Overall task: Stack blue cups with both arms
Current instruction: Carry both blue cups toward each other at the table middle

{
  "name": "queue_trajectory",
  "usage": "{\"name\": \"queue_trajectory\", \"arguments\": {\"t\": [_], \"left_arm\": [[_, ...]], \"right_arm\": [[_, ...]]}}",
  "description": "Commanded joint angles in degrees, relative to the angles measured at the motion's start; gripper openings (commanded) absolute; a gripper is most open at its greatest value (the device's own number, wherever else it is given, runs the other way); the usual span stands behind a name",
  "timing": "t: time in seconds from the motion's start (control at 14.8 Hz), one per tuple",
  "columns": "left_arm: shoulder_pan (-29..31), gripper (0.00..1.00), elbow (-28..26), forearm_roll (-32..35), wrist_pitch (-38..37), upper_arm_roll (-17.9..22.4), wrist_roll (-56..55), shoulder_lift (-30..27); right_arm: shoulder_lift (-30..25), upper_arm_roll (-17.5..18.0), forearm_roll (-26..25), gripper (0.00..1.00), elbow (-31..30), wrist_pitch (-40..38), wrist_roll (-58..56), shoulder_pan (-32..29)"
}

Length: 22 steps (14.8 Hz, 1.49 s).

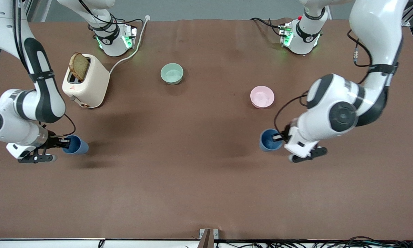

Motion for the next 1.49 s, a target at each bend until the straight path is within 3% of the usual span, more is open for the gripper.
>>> {"name": "queue_trajectory", "arguments": {"t": [0.0,0.2,0.61,0.81,1.01,1.08,1.15,1.22,1.28,1.35,1.42], "left_arm": [[-6.2,0.00,1.0,0.2,1.7,-0.1,-9.5,1.9],[-11.1,0.00,1.1,0.1,7.7,-0.1,-17.1,4.7],[-22.4,0.00,6.7,0.5,11.3,3.0,-28.1,11.6],[-27.5,0.01,6.8,0.5,13.1,7.3,-29.4,12.7],[-28.3,0.05,6.8,0.3,15.1,7.9,-29.3,14.6],[-28.3,0.11,6.8,0.3,15.4,7.9,-29.3,15.0],[-28.3,0.25,6.8,0.2,15.4,7.9,-29.3,14.9],[-28.2,0.53,6.8,0.3,15.4,7.9,-29.4,14.7],[-28.2,0.92,6.8,0.5,15.4,8.0,-29.3,14.1],[-27.7,1.00,7.0,0.5,14.8,8.0,-29.2,13.4],[-27.2,1.00,7.2,0.6,13.5,8.1,-29.1,11.8]], "right_arm": [[-2.5,1.1,3.0,0.01,4.5,-5.8,0.5,0.0],[-2.5,3.0,5.4,0.01,10.0,-10.8,8.0,0.8],[-2.5,11.2,4.7,0.01,13.0,-10.2,26.2,1.6],[-2.4,12.2,4.6,0.01,13.9,-9.7,32.1,4.4],[-2.4,12.3,4.7,0.01,13.9,-8.8,38.0,8.1],[-2.3,12.4,4.7,0.01,13.9,-8.8,40.8,9.8],[-2.4,12.7,4.6,0.01,13.9,-8.9,43.3,11.7],[-2.5,13.8,4.6,0.01,13.9,-9.2,45.3,12.7],[-2.6,15.6,4.6,0.01,13.8,-9.5,47.0,12.8],[-2.7,17.4,4.6,0.01,13.6,-9.5,48.9,12.8],[-2.7,19.1,4.4,0.01,13.4,-9.5,51.2,12.8]]}}
